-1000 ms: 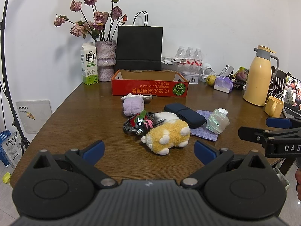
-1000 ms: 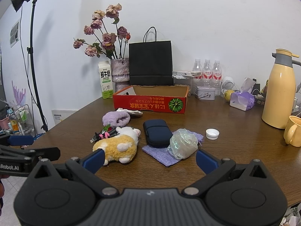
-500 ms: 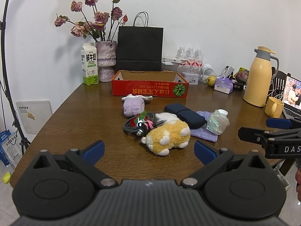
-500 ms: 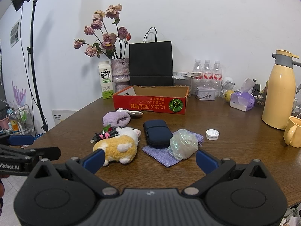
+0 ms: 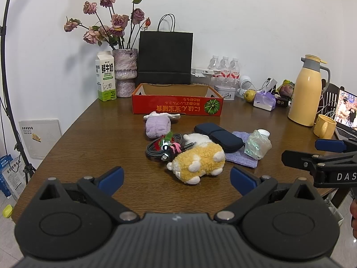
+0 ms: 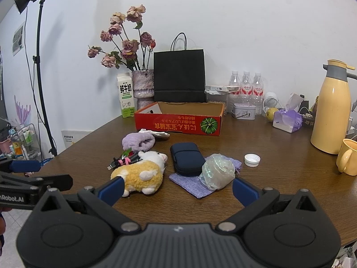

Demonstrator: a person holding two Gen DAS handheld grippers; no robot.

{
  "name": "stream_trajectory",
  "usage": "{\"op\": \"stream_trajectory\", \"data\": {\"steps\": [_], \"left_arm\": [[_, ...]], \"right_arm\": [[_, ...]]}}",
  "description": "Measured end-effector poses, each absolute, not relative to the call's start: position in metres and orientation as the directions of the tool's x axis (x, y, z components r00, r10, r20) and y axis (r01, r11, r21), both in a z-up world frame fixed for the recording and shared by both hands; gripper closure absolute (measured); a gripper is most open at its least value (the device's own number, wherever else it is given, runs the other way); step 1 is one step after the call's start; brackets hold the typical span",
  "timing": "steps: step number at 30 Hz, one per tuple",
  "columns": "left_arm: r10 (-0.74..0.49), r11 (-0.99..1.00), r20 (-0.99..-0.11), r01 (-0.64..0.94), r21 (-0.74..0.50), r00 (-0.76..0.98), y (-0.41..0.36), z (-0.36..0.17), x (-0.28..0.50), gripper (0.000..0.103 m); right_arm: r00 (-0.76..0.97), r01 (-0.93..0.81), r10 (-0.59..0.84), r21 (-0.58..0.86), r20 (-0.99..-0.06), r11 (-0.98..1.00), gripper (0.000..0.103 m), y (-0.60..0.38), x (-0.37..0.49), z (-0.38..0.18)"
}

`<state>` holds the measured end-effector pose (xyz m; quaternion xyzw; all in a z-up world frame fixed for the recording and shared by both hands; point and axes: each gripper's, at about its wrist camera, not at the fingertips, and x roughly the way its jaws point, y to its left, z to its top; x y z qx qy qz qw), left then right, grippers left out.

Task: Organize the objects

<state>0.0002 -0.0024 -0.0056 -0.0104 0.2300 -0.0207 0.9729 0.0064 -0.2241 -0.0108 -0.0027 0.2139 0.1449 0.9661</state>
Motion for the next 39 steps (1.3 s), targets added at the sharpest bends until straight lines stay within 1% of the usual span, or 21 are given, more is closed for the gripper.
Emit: {"op": "stream_trajectory", "data": {"steps": [27, 39], "left_arm": [[-0.05, 0.999, -0.45, 0.04, -0.032, 0.892, -0.005, -0.011, 0.0, 0.0], [-0.067, 0.998, -0.473, 0.056, -0.037, 0.879, -0.007, -0.023, 0.01, 0.0]], "right_arm": [[0.867, -0.281, 0.278, 0.056, -0.413, 0.958, 0.0, -0.224, 0.006, -0.013], [0.875, -0.262, 0.261, 0.052, -0.407, 0.964, 0.0, -0.233, 0.014, -0.024]]}}
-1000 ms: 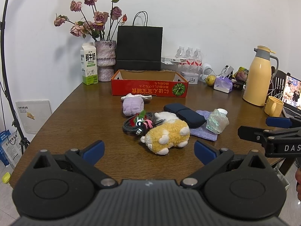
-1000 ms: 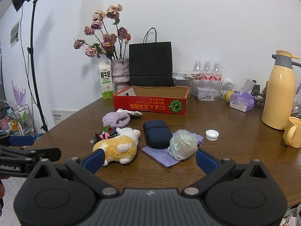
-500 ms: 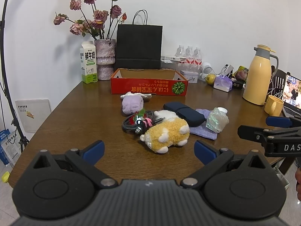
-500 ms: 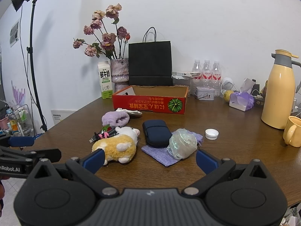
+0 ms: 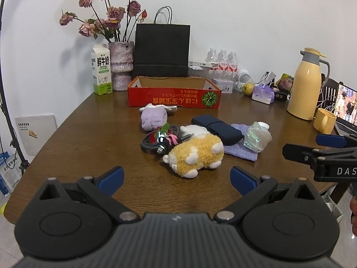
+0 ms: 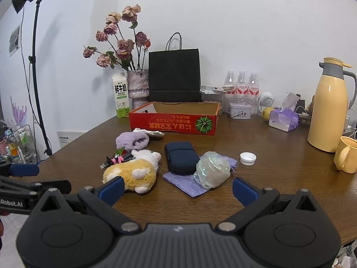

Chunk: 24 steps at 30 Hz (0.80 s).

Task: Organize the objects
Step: 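Move the left gripper to the plush hamster while the right gripper approaches the plastic bag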

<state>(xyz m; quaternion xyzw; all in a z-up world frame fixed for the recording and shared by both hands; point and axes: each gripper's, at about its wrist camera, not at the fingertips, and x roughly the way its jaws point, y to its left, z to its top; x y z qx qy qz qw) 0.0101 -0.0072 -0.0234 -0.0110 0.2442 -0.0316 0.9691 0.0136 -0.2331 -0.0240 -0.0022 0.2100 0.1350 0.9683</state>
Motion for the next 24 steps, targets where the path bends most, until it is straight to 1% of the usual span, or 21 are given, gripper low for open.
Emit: {"op": "stream_trajectory", "data": {"steps": [24], "left_arm": [[-0.096, 0.995, -0.551, 0.087, -0.042, 0.829, -0.018, -0.057, 0.082, 0.0]], "right_arm": [[0.859, -0.217, 0.204, 0.026, -0.47, 0.976, 0.0, -0.244, 0.083, -0.066]]}}
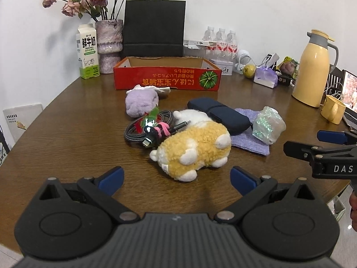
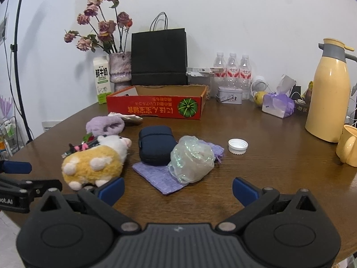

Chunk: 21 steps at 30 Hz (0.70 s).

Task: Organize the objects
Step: 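Move the left gripper to the plush hamster while the right gripper approaches the plastic bag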

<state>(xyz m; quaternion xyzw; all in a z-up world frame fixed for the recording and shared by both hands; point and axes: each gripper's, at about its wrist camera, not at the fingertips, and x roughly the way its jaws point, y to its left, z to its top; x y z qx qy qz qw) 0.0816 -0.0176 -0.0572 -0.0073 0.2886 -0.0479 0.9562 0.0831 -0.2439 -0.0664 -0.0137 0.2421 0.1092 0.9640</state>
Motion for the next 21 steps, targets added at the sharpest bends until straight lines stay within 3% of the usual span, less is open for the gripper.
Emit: {"op": "stream_trajectory", "data": {"steps": [16, 21], "left_arm": [[-0.093, 0.995, -0.546, 0.059, -0.08, 0.833, -0.022, -0.056, 0.117, 0.0], [-0.089, 0.995, -0.549, 0.049, -0.087, 0.831, -0.024, -0.056, 0.124, 0.0]], "right_arm": [[0.849, -0.249, 0.213, -0.011, -0.483, 0.968, 0.0, -0.248, 0.147, -0.078], [0.833, -0.287, 0.243, -0.013, -0.497, 0.958, 0.005, -0.247, 0.166, -0.08]]}}
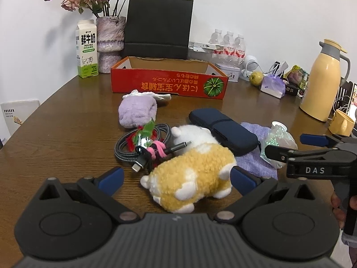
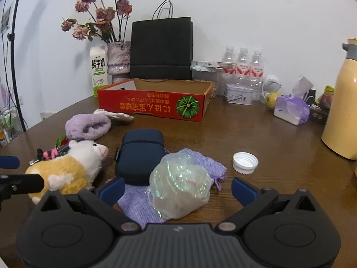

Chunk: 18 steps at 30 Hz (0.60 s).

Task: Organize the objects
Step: 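Move the left gripper to the plush hamster while the right gripper approaches the plastic bag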

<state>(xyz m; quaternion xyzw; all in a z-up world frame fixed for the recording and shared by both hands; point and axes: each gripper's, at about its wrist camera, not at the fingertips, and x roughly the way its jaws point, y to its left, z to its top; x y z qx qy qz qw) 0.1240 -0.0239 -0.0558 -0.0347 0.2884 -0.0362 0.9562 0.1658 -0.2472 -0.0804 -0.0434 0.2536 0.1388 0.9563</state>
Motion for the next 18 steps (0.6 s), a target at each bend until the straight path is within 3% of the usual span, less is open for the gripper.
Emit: {"op": "stream_trajectory", "data": {"steps": [6, 11, 18], "left_arm": [[-0.077, 0.996, -0.549, 0.036, -0.085, 0.832, -0.026, -0.055, 0.129, 0.0], [-0.069, 0.996, -0.555, 0.027, -0.084, 0.829, -0.027, -0.053, 0.134, 0.0], [-0.071, 0.995, -0.57, 0.021, -0.093, 0.819, -0.031, -0.054, 0.139, 0.0]], "right_arm": [[0.812, -0.313, 0.269, 0.004, -0.517, 0.95, 0.013, -0.249, 0.183, -0.085], [0.784, -0.335, 0.305, 0.046, -0.541, 0.941, 0.044, -0.252, 0.192, -0.091], [0.79, -0.33, 0.325, 0.086, -0.52, 0.94, 0.056, -0.26, 0.192, -0.094]]}}
